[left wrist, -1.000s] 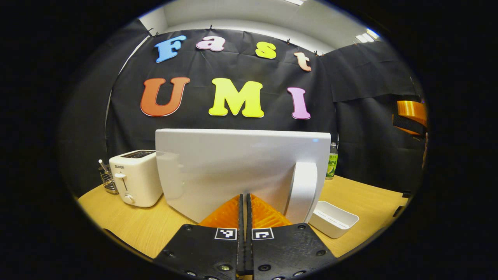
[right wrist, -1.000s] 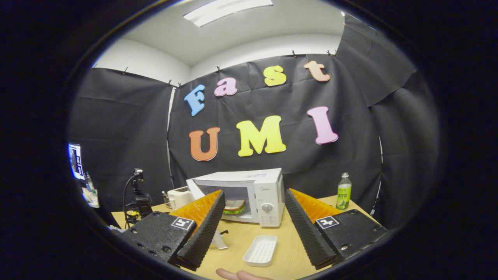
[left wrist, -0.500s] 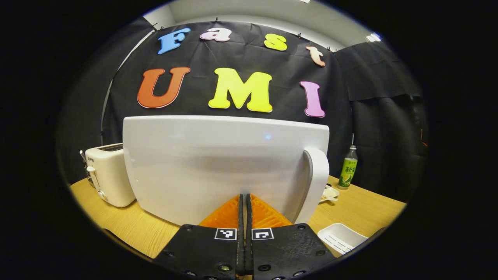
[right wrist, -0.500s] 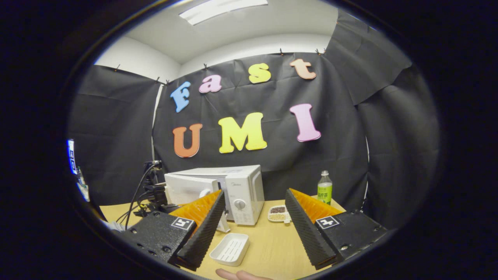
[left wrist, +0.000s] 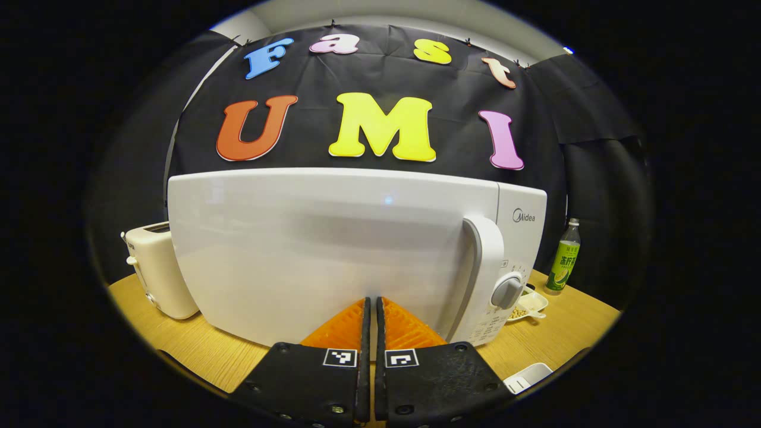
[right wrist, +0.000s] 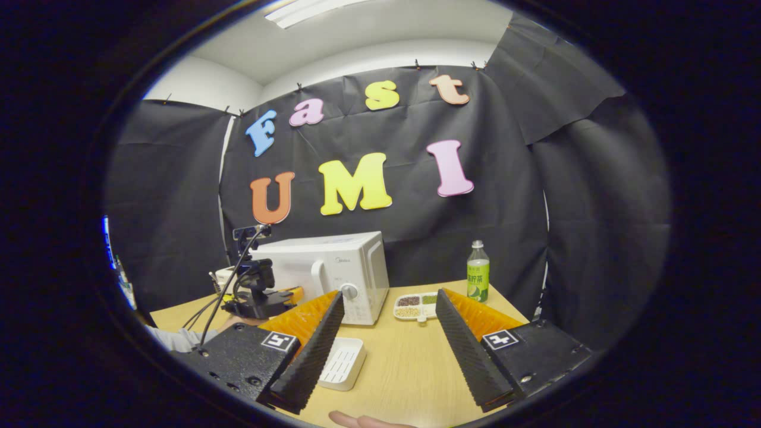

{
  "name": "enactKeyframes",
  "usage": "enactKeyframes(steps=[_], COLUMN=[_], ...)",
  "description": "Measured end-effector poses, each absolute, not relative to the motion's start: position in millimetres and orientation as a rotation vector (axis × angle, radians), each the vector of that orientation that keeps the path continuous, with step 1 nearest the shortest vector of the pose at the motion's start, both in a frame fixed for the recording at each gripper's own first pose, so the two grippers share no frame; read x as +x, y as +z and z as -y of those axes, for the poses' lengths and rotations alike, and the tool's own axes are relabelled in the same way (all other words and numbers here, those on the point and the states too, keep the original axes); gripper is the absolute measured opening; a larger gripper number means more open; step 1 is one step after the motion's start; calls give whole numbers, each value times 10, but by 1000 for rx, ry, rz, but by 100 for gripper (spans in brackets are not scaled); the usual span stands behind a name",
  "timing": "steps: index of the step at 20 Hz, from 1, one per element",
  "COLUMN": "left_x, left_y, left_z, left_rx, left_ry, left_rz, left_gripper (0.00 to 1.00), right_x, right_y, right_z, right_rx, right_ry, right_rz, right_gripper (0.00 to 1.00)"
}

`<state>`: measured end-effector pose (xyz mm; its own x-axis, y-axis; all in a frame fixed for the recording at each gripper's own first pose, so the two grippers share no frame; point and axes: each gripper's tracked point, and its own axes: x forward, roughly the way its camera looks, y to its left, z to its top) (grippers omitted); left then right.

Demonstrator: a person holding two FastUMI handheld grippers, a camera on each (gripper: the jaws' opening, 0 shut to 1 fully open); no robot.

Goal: Open the microwave oven with the left hand, put the food in, and close the microwave oven.

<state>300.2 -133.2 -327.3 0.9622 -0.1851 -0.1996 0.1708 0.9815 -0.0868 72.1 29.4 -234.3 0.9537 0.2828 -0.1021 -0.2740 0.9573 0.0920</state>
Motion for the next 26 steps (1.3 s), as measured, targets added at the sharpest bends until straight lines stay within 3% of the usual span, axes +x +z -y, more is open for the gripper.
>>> enactKeyframes(steps=[5, 8, 10, 11, 12, 13, 15, 17, 26], left_x=[2629, 2265, 1949, 1774, 1612, 1478, 1209, 980, 31], left_y=[-3189, -2972, -2788, -2705, -2628, -2540, -2374, -2197, -1281], left_z=[1357, 1237, 1250, 1221, 1198, 1161, 1005, 806, 372], left_rx=[-109, -53, -73, -97, -116, -120, -91, -55, -56], left_ry=[-222, -223, -251, -253, -259, -258, -225, -169, -110], left_rz=[-287, -260, -250, -256, -257, -253, -239, -217, -118], left_gripper=[1, 0, 8, 25, 26, 44, 48, 95, 94], right_x=[460, 346, 273, 234, 183, 141, 60, -35, -465], right_y=[-2463, -2445, -2376, -2326, -2272, -2219, -2061, -1917, -1292], right_z=[-404, -454, -450, -444, -456, -438, -391, -404, -262], right_rx=[141, 159, 140, 137, 141, 146, 146, 134, 106], right_ry=[297, 290, 270, 261, 255, 236, 193, 168, 87], right_rz=[-203, -224, -209, -200, -192, -183, -148, -122, -16], right_gripper=[98, 99, 99, 98, 98, 98, 99, 98, 98])
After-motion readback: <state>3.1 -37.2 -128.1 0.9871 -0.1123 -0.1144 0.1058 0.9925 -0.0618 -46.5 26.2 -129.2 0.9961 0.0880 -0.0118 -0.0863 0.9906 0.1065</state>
